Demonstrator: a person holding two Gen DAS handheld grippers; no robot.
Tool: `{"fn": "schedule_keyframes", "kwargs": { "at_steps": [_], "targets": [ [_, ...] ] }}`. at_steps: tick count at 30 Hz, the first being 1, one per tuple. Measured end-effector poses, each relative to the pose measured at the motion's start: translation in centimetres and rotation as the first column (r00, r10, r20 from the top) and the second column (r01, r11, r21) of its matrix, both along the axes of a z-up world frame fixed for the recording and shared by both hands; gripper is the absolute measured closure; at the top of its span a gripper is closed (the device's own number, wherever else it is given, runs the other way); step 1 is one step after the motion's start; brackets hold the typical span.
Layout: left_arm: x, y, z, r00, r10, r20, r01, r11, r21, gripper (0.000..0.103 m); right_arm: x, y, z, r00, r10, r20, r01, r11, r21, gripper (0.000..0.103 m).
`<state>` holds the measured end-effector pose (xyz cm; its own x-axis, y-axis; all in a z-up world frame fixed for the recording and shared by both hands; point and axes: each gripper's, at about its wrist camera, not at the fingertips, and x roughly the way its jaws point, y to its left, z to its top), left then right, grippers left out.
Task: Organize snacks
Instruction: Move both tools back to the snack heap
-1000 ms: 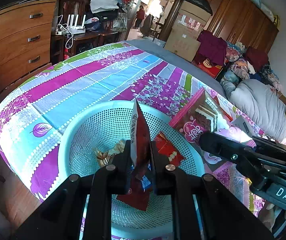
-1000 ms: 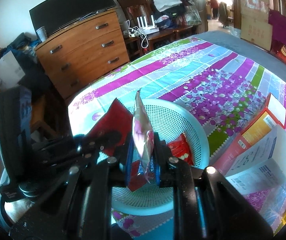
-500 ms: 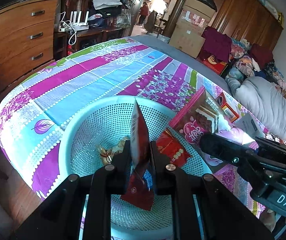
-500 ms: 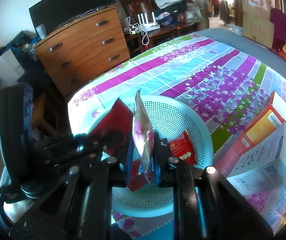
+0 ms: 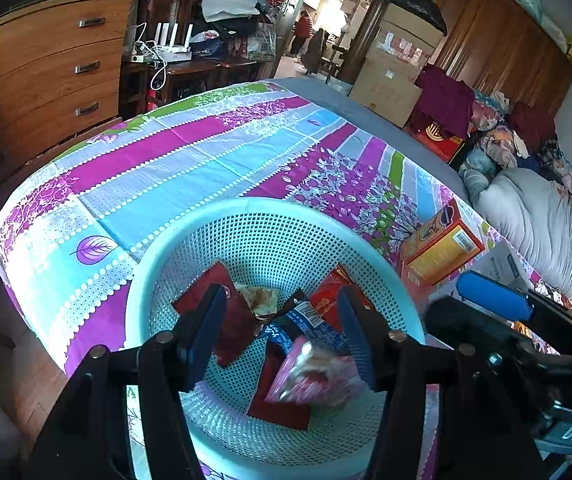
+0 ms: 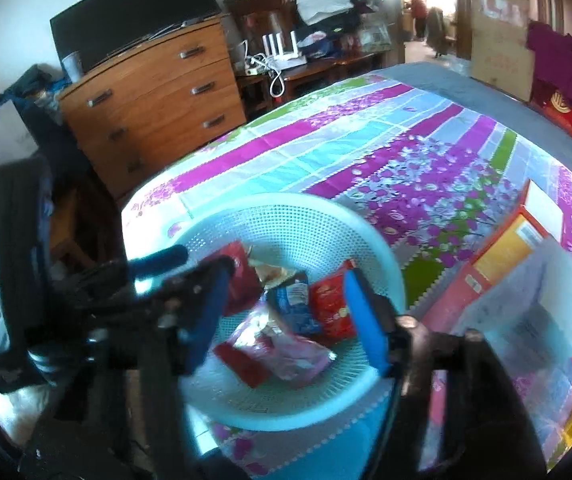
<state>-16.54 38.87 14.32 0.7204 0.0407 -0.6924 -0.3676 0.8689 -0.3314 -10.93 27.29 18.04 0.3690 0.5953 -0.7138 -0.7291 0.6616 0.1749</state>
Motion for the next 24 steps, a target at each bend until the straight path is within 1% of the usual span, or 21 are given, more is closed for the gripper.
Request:
{"fn": "schedule_keyframes", "kwargs": {
  "at_steps": [3,6,7,9,11,12,13,15,16,17,18,19,20,21,22,23,24],
  "targets": [
    [0.1,-0.7,0.6,1.000,-0.002,0.011,0.002,1.000,0.014,0.042,-0.6,-1.4,0.7,0.999,-0.009,0.041,0.009,1.000,0.014,0.034],
    [-0.2,-2.3,2.3,0.998,-0.012,0.065,0.009,0.999,0.038,0.042,-2.0,-4.3,2.2,0.992,-0.042,0.115,0.035,0.998,0.059,0.034],
    [-0.4,-3.2,3.3,0.995,-0.021,0.096,0.015,0.998,0.056,0.042,-2.4,-5.1,2.6,0.990,-0.055,0.133,0.045,0.996,0.074,0.034],
    [-0.5,-4.7,4.8,0.990,-0.046,0.135,0.036,0.996,0.077,0.042,-3.4,-8.3,3.5,0.978,-0.111,0.178,0.092,0.990,0.112,0.033],
    [-0.8,-6.9,6.7,0.979,-0.085,0.187,0.066,0.992,0.104,0.041,-4.5,-13.3,3.8,0.956,-0.207,0.209,0.178,0.973,0.149,0.025],
    [-1.0,-8.0,7.5,0.972,-0.108,0.208,0.085,0.990,0.116,0.040,-4.7,-14.9,3.7,0.947,-0.242,0.214,0.211,0.965,0.156,0.019],
    [-1.1,-9.3,8.4,0.964,-0.136,0.230,0.109,0.986,0.127,0.039,-5.1,-18.3,3.1,0.926,-0.307,0.218,0.278,0.948,0.155,0.018],
    [-1.5,-12.7,10.0,0.939,-0.214,0.270,0.177,0.972,0.157,0.036,-5.5,-22.9,1.9,0.895,-0.389,0.217,0.370,0.921,0.122,0.018],
    [-1.6,-14.2,10.7,0.927,-0.247,0.280,0.205,0.964,0.172,0.034,-5.6,-25.8,0.9,0.873,-0.437,0.218,0.428,0.899,0.091,0.018],
    [-1.6,-15.7,11.2,0.914,-0.284,0.290,0.238,0.954,0.182,0.034,-5.7,-29.8,-0.7,0.837,-0.504,0.211,0.508,0.860,0.040,0.019],
    [-1.7,-17.5,11.6,0.896,-0.330,0.298,0.282,0.940,0.193,0.034,-5.7,-31.9,-1.5,0.818,-0.539,0.199,0.548,0.836,0.013,0.019],
    [-1.7,-19.5,11.8,0.875,-0.380,0.300,0.330,0.921,0.205,0.034,-5.8,-35.1,-2.8,0.786,-0.591,0.182,0.605,0.796,-0.025,0.021],
    [-1.7,-21.0,12.0,0.860,-0.413,0.301,0.362,0.908,0.211,0.034,-6.2,-38.7,-4.2,0.740,-0.648,0.178,0.666,0.743,-0.065,0.025],
    [-1.7,-22.7,11.9,0.841,-0.449,0.303,0.398,0.892,0.215,0.033,-6.5,-41.2,-5.0,0.705,-0.687,0.178,0.707,0.701,-0.095,0.026],
    [-1.6,-24.7,11.8,0.818,-0.491,0.301,0.441,0.870,0.221,0.033,-6.8,-44.2,-6.2,0.666,-0.728,0.161,0.745,0.656,-0.118,0.028],
    [-1.4,-26.1,11.7,0.804,-0.517,0.293,0.468,0.855,0.224,0.033,-6.9,-46.9,-7.2,0.637,-0.757,0.142,0.770,0.622,-0.140,0.030],
    [-0.9,-28.1,11.2,0.785,-0.555,0.276,0.508,0.831,0.227,0.033,-6.9,-48.9,-8.2,0.615,-0.776,0.139,0.787,0.594,-0.166,0.033]
  ]
}}
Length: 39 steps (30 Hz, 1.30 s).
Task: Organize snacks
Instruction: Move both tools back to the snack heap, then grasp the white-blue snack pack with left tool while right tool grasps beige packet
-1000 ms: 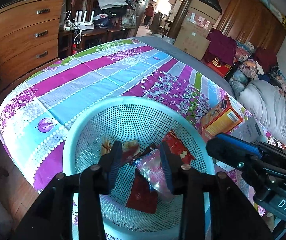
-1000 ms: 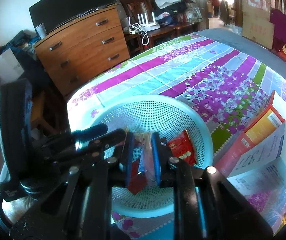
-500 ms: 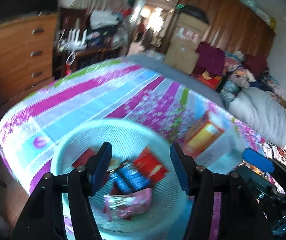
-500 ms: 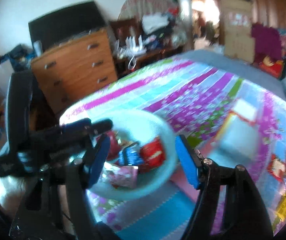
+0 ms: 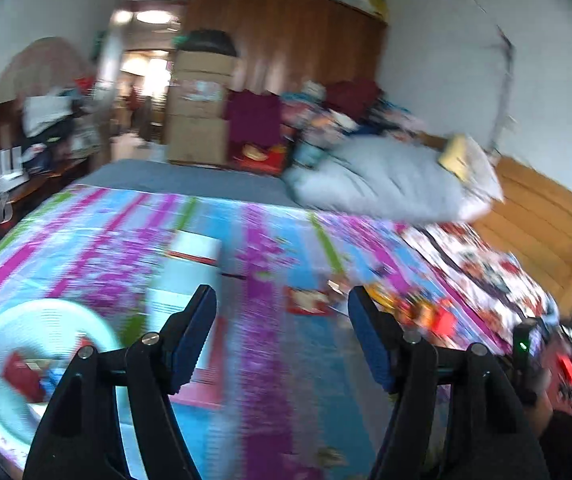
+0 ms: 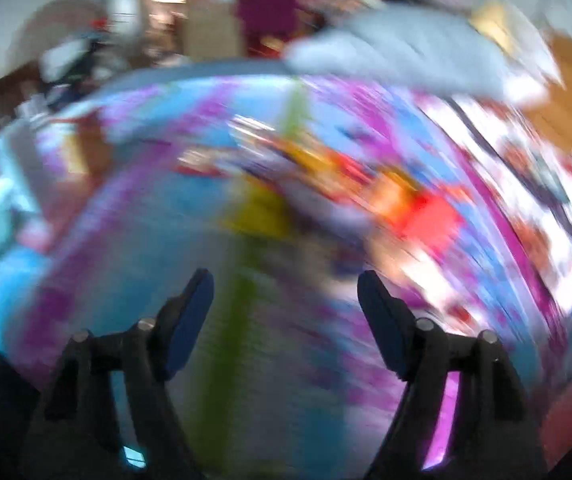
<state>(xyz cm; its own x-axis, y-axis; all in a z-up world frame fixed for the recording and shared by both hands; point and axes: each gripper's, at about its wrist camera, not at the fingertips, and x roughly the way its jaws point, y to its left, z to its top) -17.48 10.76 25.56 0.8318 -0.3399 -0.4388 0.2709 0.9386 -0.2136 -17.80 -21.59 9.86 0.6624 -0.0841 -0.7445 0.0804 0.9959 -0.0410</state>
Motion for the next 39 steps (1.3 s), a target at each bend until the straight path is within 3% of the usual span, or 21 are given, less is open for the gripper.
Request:
{"fn": "schedule_keyframes", "kwargs": {
  "at_steps": [5,15,19,20,21,28,32,34,36,37,39],
  "targets": [
    [1.3,-7.3,-2.2,0.986,-0.150,-0.077,0.152,0.988,0.027,0.033,1.5,-6.2,-3.5,0.993,-0.095,-0.074,0.092,0.995,-0.041,0.034],
    [2.6,-15.2,-6.1,0.935,-0.296,-0.196,0.313,0.948,0.062,0.033,5.1,-9.6,-6.9,0.992,-0.099,-0.082,0.100,0.995,0.004,0.037],
    [3.6,-17.2,-7.7,0.914,-0.323,-0.246,0.345,0.937,0.049,0.033,5.1,-10.7,-7.1,0.993,-0.083,-0.082,0.088,0.995,0.053,0.061],
    [3.7,-17.7,-8.0,0.909,-0.329,-0.255,0.351,0.935,0.044,0.033,4.9,-10.9,-6.9,0.994,-0.076,-0.075,0.082,0.993,0.079,0.087],
    [3.9,-18.1,-8.3,0.906,-0.333,-0.261,0.356,0.934,0.044,0.033,4.6,-11.0,-6.6,0.995,-0.080,-0.066,0.086,0.992,0.094,0.096],
    [4.5,-21.5,-9.5,0.883,-0.370,-0.289,0.403,0.913,0.059,0.033,2.2,-8.9,-3.8,0.999,-0.016,0.029,0.008,0.964,0.266,0.096],
    [4.7,-22.3,-10.4,0.871,-0.377,-0.315,0.414,0.909,0.055,0.033,2.0,-8.6,-5.0,0.997,0.007,-0.072,0.016,0.950,0.311,0.095],
    [4.7,-22.4,-10.9,0.869,-0.374,-0.324,0.414,0.909,0.059,0.033,1.3,-8.7,-5.0,0.996,0.000,-0.086,0.029,0.942,0.333,0.083],
    [4.8,-22.4,-11.2,0.866,-0.375,-0.331,0.414,0.909,0.054,0.033,0.9,-9.3,-4.5,0.997,-0.044,-0.062,0.063,0.934,0.351,0.056],
    [4.9,-22.4,-11.5,0.864,-0.375,-0.337,0.413,0.909,0.048,0.033,1.0,-9.7,-4.2,0.996,-0.075,-0.049,0.087,0.926,0.368,0.031],
    [5.2,-22.4,-11.9,0.860,-0.372,-0.349,0.408,0.912,0.034,0.033,1.7,-10.5,-3.8,0.991,-0.134,-0.022,0.132,0.909,0.396,0.007]
  ]
}}
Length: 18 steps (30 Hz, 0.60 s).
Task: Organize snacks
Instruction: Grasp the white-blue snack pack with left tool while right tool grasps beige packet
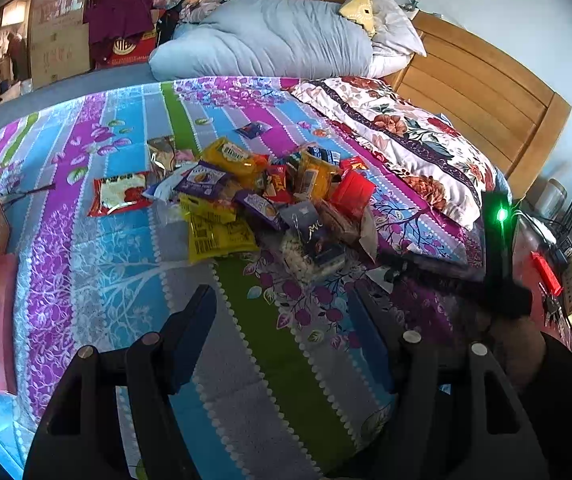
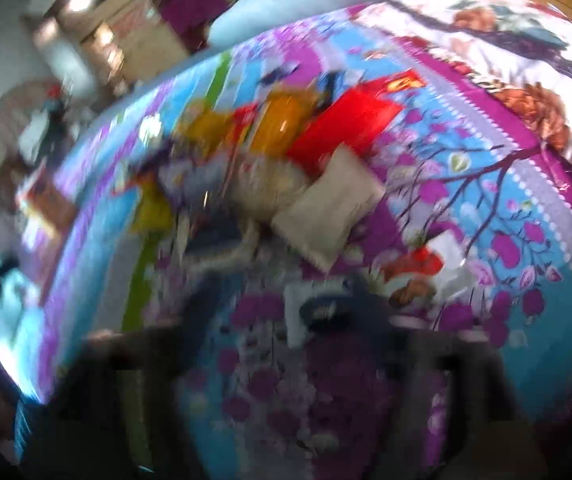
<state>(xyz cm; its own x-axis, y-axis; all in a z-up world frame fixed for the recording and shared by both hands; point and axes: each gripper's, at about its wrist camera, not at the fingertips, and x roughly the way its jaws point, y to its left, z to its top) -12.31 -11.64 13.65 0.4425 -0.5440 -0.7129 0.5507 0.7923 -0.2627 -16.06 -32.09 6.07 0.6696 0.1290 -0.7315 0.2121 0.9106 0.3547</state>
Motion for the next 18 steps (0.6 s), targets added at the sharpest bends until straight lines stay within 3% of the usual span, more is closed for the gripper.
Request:
{"fn": "schedule_keyframes", "kwargs": {
  "at_steps": [3,5,6,7,10,13,18],
  "targets": [
    [0.1,0.2,-0.3,1.000,0.002,-0.005,-0.002,1.000,0.000,0.033,1.7,-2.6,-0.7,0.991,-0.135,-0.007,0.134,0.979,0.154,0.010],
    [0.2,0.5,-0.2,1.000,0.006,-0.003,-0.006,1.000,-0.003,0.033,2.8,-3.7,-1.7,0.984,-0.173,-0.044,0.178,0.957,0.228,0.027],
    [0.3,0.6,-0.2,1.000,0.009,-0.003,-0.009,1.000,-0.006,0.033,3.3,-4.1,-2.5,0.978,-0.193,-0.078,0.206,0.945,0.254,0.045],
    [0.3,0.8,-0.2,1.000,0.012,-0.004,-0.012,1.000,-0.010,0.033,3.6,-4.4,-2.9,0.975,-0.201,-0.094,0.219,0.938,0.267,0.056],
    [0.5,1.1,-0.5,1.000,0.015,-0.009,-0.015,1.000,-0.017,0.033,3.7,-5.2,-3.9,0.966,-0.231,-0.113,0.255,0.924,0.286,0.060],
    [0.5,0.9,-0.9,1.000,0.008,-0.015,-0.008,1.000,-0.019,0.033,3.5,-5.3,-3.3,0.974,-0.206,-0.092,0.223,0.936,0.271,0.066],
    [0.1,-1.5,-0.8,0.997,-0.081,0.017,0.082,0.996,-0.024,0.034,1.8,-4.0,0.5,0.989,-0.146,0.010,0.140,0.964,0.227,0.066]
  ]
}}
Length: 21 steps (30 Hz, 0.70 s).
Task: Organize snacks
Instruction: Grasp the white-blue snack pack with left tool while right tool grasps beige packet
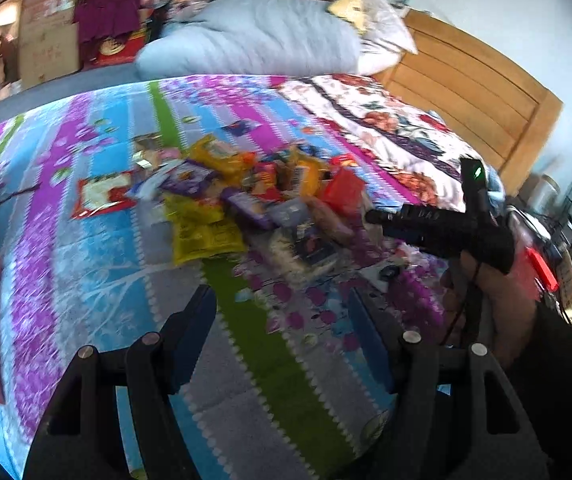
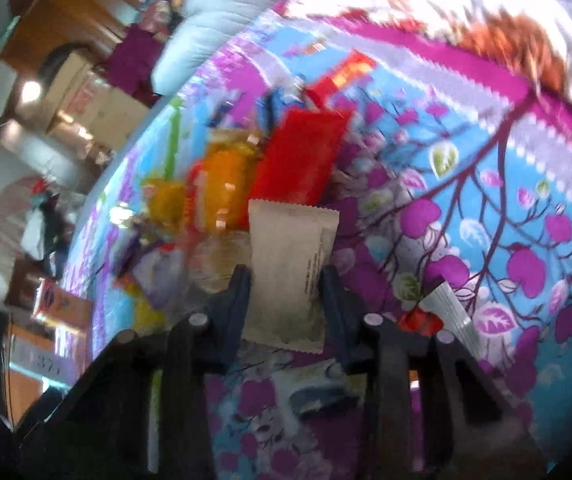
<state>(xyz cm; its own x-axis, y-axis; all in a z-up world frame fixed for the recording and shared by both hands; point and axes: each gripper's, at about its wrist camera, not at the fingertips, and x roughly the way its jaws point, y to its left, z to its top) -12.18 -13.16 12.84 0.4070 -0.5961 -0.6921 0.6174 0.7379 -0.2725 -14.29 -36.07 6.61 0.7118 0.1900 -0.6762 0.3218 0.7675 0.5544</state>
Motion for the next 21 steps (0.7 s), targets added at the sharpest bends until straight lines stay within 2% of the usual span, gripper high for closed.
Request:
{"fn": "schedule_keyframes", "kwargs": {
  "at_steps": [2,4,7,10,14,18,21],
  "targets": [
    [-0.2,-1.7,0.0,0.998,-0.068,0.019,0.068,0.998,-0.002,0.034,-1.9,0.4,4.0,0.995,0.024,0.099,-0.017,0.998,-0.064,0.066],
    [-0.3,-4.4,-0.3,0.984,-0.173,0.046,0.173,0.985,0.000,0.033,-3.6,0.1,6.9,0.984,0.034,0.175,-0.016,0.994,-0.104,0.066],
    [-0.1,-8.6,-1.4,0.951,-0.305,0.056,0.305,0.952,-0.002,0.034,-5.7,-1.5,9.2,0.970,0.018,0.242,0.009,0.994,-0.107,0.066],
    [0.2,-14.0,-3.8,0.907,-0.422,0.003,0.422,0.906,0.006,0.034,-7.5,-3.4,9.6,0.963,-0.027,0.268,0.054,0.994,-0.093,0.066],
    [0.5,-19.0,-6.1,0.863,-0.504,-0.030,0.504,0.863,0.024,0.034,-8.8,-5.1,8.4,0.960,-0.072,0.269,0.090,0.995,-0.053,0.066],
    [1.3,-21.7,-8.6,0.843,-0.531,-0.086,0.535,0.844,0.035,0.036,-8.8,-6.3,7.4,0.963,-0.086,0.256,0.094,0.995,-0.020,0.066],
    [1.4,-22.8,-10.0,0.845,-0.527,-0.089,0.534,0.842,0.081,0.045,-8.9,-6.8,7.0,0.962,-0.088,0.258,0.093,0.996,-0.006,0.066]
  ]
}}
